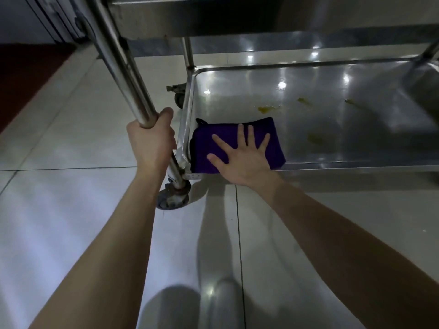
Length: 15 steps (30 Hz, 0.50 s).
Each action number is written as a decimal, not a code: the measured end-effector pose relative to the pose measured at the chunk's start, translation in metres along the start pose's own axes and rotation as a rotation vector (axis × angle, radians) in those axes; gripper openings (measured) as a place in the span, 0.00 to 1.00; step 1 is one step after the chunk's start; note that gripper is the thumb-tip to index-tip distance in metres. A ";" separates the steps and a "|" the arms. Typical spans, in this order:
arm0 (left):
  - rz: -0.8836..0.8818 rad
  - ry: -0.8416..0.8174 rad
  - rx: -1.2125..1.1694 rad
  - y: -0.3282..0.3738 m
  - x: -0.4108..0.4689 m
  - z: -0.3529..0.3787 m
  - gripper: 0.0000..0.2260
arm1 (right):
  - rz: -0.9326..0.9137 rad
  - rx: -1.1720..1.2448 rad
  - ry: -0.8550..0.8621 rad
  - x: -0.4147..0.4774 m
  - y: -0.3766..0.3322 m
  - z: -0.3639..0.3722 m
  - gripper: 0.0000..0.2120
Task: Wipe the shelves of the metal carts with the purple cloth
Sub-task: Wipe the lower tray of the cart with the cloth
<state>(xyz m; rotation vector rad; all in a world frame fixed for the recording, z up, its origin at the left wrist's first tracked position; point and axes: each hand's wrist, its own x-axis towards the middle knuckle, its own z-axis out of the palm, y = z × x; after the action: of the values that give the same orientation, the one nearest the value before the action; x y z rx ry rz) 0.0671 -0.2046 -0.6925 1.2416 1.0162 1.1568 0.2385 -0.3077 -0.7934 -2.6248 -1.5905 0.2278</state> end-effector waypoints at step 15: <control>0.060 0.062 -0.047 -0.011 0.000 0.009 0.21 | 0.056 -0.012 -0.065 0.160 -0.019 -0.034 0.39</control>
<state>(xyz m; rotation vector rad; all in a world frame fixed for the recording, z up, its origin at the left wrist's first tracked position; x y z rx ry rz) 0.0766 -0.2061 -0.7023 1.2124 0.9978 1.2656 0.3000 -0.1559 -0.7725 -2.7005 -1.5427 0.3113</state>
